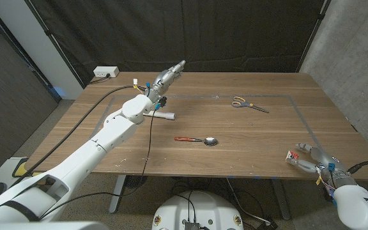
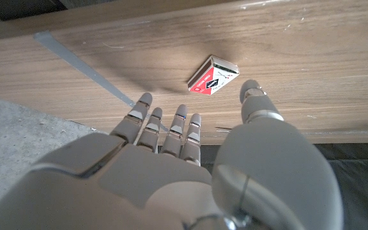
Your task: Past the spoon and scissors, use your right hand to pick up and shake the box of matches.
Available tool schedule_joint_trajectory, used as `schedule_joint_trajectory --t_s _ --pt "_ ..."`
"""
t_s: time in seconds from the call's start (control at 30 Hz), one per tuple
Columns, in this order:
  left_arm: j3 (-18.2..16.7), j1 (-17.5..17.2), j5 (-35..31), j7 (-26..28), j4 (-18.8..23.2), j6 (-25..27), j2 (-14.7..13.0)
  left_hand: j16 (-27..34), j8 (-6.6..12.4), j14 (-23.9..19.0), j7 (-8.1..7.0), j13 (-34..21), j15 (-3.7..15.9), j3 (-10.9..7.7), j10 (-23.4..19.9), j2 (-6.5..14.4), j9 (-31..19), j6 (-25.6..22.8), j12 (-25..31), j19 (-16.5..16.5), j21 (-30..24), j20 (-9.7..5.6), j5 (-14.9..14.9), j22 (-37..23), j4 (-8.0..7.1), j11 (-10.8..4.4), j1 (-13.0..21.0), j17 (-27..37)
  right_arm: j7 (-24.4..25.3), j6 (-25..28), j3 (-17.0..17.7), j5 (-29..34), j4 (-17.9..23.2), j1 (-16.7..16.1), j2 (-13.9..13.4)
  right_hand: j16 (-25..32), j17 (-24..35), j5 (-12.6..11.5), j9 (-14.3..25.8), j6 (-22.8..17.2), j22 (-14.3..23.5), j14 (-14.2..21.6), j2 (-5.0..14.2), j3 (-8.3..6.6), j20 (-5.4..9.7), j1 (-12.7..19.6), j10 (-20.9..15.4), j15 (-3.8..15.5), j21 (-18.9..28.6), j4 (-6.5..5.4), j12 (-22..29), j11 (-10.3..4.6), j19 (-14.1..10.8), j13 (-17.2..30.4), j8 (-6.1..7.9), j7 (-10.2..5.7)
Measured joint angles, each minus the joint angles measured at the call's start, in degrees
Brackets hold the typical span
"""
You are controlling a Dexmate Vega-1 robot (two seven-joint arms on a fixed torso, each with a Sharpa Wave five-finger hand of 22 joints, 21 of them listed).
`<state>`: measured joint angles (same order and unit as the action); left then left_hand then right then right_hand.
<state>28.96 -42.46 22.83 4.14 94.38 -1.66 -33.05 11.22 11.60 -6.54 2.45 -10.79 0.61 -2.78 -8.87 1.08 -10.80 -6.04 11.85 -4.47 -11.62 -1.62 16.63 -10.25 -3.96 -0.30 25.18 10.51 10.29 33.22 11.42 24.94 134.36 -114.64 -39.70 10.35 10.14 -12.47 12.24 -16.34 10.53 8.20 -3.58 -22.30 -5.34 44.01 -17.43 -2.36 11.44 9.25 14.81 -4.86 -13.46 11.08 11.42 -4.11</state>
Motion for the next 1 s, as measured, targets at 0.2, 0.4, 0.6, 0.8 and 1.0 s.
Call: schedule_joint_trajectory --t_s 0.2,0.4,0.6,0.8,1.0 --pt "0.0 -0.1 0.1 0.0 0.0 0.0 0.0 -0.2 0.0 0.0 0.0 0.0 0.0 0.03 0.0 0.0 0.0 0.0 0.0 0.0 0.0 0.0 -0.2 0.0 -0.03 0.0 0.0 0.0 -0.5 2.0 -0.7 0.3 0.3 0.4 -1.8 0.0 0.0 0.0 0.0 0.0 -0.1 0.0 -0.16 0.0 -1.44 0.6 0.3 0.0 0.5 0.0 0.0 -0.3 -1.4 0.0 0.0 0.0" --pt "-0.1 -0.2 0.2 0.0 0.0 0.1 -0.1 -0.2 0.0 0.0 0.0 0.0 0.0 0.24 0.0 0.0 0.0 0.0 0.0 0.0 0.0 0.0 -0.5 0.0 -0.24 0.0 0.0 0.0 -1.3 4.7 -1.6 0.8 0.8 0.9 -4.3 0.0 0.0 0.0 0.0 0.0 -0.1 0.3 -0.3 0.0 -5.23 1.2 0.1 -0.3 1.1 0.0 0.0 -0.49 -4.4 0.0 0.09 0.0" --pt "-0.1 -0.3 0.2 0.0 0.0 0.2 -0.1 -0.2 0.0 0.0 0.0 0.0 0.0 0.24 0.0 0.0 0.0 0.0 0.0 0.1 0.0 0.06 -0.5 0.0 -0.24 0.0 0.0 0.0 -1.8 7.0 -2.4 1.3 1.2 1.2 -6.2 0.0 0.0 0.0 0.0 0.0 -0.1 0.3 0.0 0.02 -6.37 1.5 -0.1 -0.3 1.3 -0.02 -0.1 -0.73 -4.5 0.0 0.25 0.01" --pt "-0.1 -0.3 0.3 0.0 0.1 0.3 -0.1 -0.2 0.0 0.0 0.0 0.0 0.0 0.24 0.0 0.0 0.0 0.0 0.0 0.3 0.0 0.31 -0.5 0.0 -0.24 0.0 0.0 0.0 -1.8 9.7 -3.7 2.3 1.8 1.6 -8.1 0.0 0.0 0.0 0.0 -0.4 -0.1 0.3 0.0 0.17 -6.54 1.5 -0.6 -0.3 0.8 -0.17 -0.2 -1.18 -3.9 0.0 0.46 -0.34" --pt "0.0 -0.3 0.3 0.0 0.1 0.3 -0.1 -0.2 0.0 0.0 0.0 0.0 0.0 0.24 -0.3 0.2 0.0 0.0 0.0 0.3 0.0 0.31 -0.5 0.0 -0.24 -0.3 -0.2 0.0 -1.7 13.2 -5.6 3.5 2.4 2.2 -10.4 0.3 0.0 0.5 0.0 -1.7 -0.1 0.9 0.0 0.41 -6.83 1.5 -2.0 0.23 0.6 -0.41 0.1 -1.57 -3.6 0.0 0.78 -1.41"
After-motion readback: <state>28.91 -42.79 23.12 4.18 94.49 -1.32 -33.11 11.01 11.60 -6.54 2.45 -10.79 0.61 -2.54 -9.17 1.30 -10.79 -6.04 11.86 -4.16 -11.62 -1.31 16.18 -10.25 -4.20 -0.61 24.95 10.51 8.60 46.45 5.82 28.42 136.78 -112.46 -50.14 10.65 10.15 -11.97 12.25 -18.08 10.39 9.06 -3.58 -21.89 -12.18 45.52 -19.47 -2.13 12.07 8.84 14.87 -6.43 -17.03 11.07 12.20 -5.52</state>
